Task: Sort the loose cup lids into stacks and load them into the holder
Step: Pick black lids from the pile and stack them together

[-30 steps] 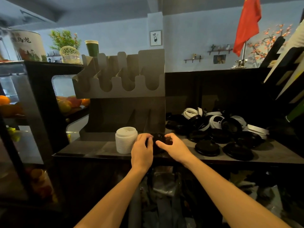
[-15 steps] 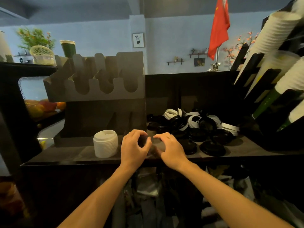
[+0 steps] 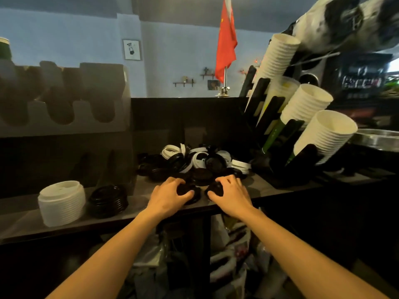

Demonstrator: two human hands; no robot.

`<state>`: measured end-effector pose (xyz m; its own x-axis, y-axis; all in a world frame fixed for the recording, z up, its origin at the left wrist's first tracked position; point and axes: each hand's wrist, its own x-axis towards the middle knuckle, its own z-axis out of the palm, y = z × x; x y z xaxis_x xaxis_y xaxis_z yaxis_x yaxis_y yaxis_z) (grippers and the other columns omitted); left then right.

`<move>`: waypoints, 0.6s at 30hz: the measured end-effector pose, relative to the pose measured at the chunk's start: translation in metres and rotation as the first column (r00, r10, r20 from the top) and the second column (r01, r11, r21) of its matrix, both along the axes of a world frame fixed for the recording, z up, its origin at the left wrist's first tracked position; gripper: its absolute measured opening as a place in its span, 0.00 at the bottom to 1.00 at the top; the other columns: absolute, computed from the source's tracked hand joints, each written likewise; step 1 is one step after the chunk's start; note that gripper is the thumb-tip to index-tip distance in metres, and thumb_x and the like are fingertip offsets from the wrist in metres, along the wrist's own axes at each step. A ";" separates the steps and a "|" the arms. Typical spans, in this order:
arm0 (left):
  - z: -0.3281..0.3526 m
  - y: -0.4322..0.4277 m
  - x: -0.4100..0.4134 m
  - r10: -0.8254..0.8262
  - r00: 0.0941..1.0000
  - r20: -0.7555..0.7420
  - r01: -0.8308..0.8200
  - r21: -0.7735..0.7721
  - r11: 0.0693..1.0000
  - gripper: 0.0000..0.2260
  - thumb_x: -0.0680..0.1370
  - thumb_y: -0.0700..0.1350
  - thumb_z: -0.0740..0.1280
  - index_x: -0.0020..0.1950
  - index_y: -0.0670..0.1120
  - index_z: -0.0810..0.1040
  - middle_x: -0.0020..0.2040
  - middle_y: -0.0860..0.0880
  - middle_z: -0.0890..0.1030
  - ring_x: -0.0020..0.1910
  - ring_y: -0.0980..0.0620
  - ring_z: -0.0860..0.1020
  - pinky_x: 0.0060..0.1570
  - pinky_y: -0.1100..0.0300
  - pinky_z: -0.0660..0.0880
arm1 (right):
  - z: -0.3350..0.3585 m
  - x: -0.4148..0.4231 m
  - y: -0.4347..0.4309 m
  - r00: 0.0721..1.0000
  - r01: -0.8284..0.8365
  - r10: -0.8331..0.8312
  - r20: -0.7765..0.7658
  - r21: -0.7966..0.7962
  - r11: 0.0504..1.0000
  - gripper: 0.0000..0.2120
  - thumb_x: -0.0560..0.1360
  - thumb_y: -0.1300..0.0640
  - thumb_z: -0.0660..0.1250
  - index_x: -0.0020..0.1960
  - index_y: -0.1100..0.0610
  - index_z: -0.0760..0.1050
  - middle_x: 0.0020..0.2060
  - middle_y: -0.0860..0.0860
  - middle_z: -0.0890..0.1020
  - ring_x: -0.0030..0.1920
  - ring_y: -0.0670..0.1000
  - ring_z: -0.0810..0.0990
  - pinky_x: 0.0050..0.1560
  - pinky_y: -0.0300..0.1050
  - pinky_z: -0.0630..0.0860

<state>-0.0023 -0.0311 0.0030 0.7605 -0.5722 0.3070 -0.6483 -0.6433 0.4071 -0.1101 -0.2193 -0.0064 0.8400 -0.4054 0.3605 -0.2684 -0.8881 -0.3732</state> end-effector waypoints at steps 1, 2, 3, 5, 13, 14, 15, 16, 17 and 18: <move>0.001 0.000 0.001 0.005 1.000 0.002 -0.005 0.054 0.999 0.29 0.78 0.66 0.64 0.73 0.51 0.73 0.73 0.51 0.72 0.68 0.48 0.75 0.68 0.48 0.71 | -0.002 0.000 -0.002 1.000 0.005 -0.005 -0.027 0.024 1.000 0.31 0.76 0.34 0.62 0.74 0.48 0.65 0.69 0.50 0.67 0.71 0.54 0.64 0.67 0.50 0.67; 0.002 0.000 0.001 0.006 1.000 -0.003 -0.006 0.075 0.997 0.30 0.78 0.67 0.63 0.74 0.51 0.73 0.73 0.50 0.72 0.68 0.48 0.74 0.69 0.48 0.69 | -0.005 0.001 -0.002 0.999 0.004 -0.002 -0.048 0.030 1.000 0.33 0.75 0.32 0.61 0.75 0.48 0.64 0.71 0.50 0.66 0.72 0.53 0.63 0.68 0.51 0.67; 0.002 0.000 0.001 0.005 1.000 -0.002 -0.005 0.072 0.997 0.30 0.78 0.68 0.63 0.74 0.51 0.73 0.73 0.50 0.72 0.68 0.49 0.74 0.70 0.48 0.69 | -0.006 0.003 -0.002 0.998 -0.005 0.006 -0.061 0.017 1.000 0.34 0.75 0.32 0.61 0.76 0.47 0.63 0.72 0.50 0.65 0.72 0.53 0.62 0.68 0.52 0.66; 0.002 0.001 -0.001 0.004 1.000 0.008 -0.004 0.063 0.998 0.30 0.77 0.68 0.63 0.74 0.51 0.73 0.72 0.50 0.74 0.68 0.49 0.75 0.69 0.49 0.69 | -0.007 0.006 0.001 0.998 -0.025 0.024 -0.061 -0.022 0.999 0.34 0.76 0.32 0.60 0.77 0.46 0.62 0.73 0.49 0.66 0.73 0.53 0.61 0.70 0.52 0.65; 0.006 0.002 -0.001 -0.093 0.977 -0.194 0.007 -0.403 0.915 0.36 0.69 0.53 0.80 0.72 0.52 0.68 0.59 0.54 0.74 0.61 0.53 0.73 0.58 0.58 0.71 | 0.003 0.020 0.005 0.981 -0.106 0.082 0.177 0.131 0.986 0.37 0.75 0.35 0.67 0.78 0.46 0.59 0.72 0.48 0.65 0.71 0.53 0.66 0.66 0.50 0.72; 0.005 0.000 0.001 -0.085 0.979 -0.186 -0.010 -0.459 0.888 0.36 0.69 0.50 0.81 0.72 0.51 0.69 0.58 0.54 0.74 0.61 0.53 0.72 0.58 0.59 0.69 | 0.003 0.023 0.007 0.973 -0.120 0.087 0.215 0.144 0.982 0.38 0.75 0.37 0.67 0.79 0.49 0.58 0.72 0.49 0.64 0.72 0.52 0.65 0.66 0.49 0.70; 0.005 -0.001 0.005 -0.070 0.982 -0.178 -0.029 -0.503 0.864 0.35 0.69 0.48 0.81 0.72 0.51 0.69 0.59 0.54 0.74 0.61 0.53 0.73 0.58 0.59 0.68 | 0.004 0.025 0.010 0.963 -0.133 0.091 0.254 0.153 0.979 0.40 0.75 0.37 0.68 0.79 0.51 0.57 0.73 0.49 0.64 0.72 0.52 0.64 0.67 0.47 0.69; 0.004 -0.002 0.008 -0.054 0.984 -0.168 -0.047 -0.544 0.838 0.34 0.70 0.46 0.81 0.72 0.51 0.70 0.60 0.54 0.74 0.62 0.53 0.73 0.57 0.61 0.68 | 0.005 0.028 0.012 0.952 -0.145 0.092 0.292 0.164 0.976 0.41 0.75 0.38 0.68 0.80 0.53 0.56 0.73 0.49 0.63 0.73 0.51 0.63 0.68 0.46 0.67; 0.004 -0.004 0.011 -0.039 0.985 -0.170 -0.069 -0.582 0.810 0.33 0.70 0.45 0.80 0.72 0.50 0.70 0.62 0.54 0.74 0.64 0.53 0.73 0.56 0.63 0.68 | 0.006 0.031 0.013 0.942 -0.158 0.094 0.323 0.177 0.971 0.42 0.75 0.38 0.69 0.80 0.53 0.55 0.74 0.49 0.62 0.74 0.50 0.62 0.69 0.46 0.66; 0.006 -0.006 0.013 -0.028 0.982 -0.188 -0.097 -0.620 0.778 0.33 0.71 0.45 0.80 0.73 0.50 0.70 0.63 0.55 0.73 0.64 0.54 0.72 0.55 0.65 0.69 | 0.007 0.034 0.015 0.934 -0.173 0.100 0.342 0.191 0.966 0.43 0.75 0.38 0.69 0.80 0.54 0.54 0.74 0.48 0.62 0.75 0.50 0.61 0.69 0.45 0.66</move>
